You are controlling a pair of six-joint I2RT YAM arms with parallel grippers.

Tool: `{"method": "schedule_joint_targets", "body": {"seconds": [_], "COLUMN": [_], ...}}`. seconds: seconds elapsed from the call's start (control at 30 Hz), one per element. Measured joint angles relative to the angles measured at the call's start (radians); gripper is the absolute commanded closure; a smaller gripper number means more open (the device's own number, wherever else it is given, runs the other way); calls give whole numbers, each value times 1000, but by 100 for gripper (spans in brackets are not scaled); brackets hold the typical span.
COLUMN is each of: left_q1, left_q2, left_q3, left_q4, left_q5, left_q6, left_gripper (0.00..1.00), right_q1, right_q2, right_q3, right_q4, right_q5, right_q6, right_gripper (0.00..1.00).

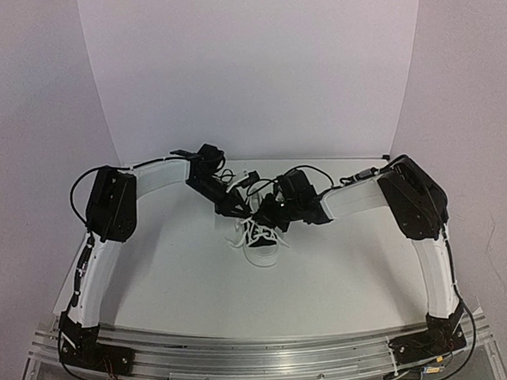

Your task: Tie the shoes

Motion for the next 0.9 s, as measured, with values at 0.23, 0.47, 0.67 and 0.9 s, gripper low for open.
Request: {"method": "schedule_joint_targets", "body": {"seconds": [0.23,0.47,0.67,0.9], "left_q1": [-1,-6,-15,-23], "left_q2": [12,23,31,33], "left_q3": [29,40,56,60], "left_q4": [2,-2,-14,-15], "left_q5": [1,-8,-30,-58], "left_q6": [-42,-48,-41,-47], "left_gripper": [73,70,96,100], "right_q1": [11,31,35,38], "right_q2": [-13,-48,-48,-48], "right_q3": [0,-8,-8,-6], "right_q4": [-40,-104,-122,-123], "right_q5": [12,39,47,59], "right_q6": [-21,-50,-60,-69], "right_gripper": [100,100,100,100]}}
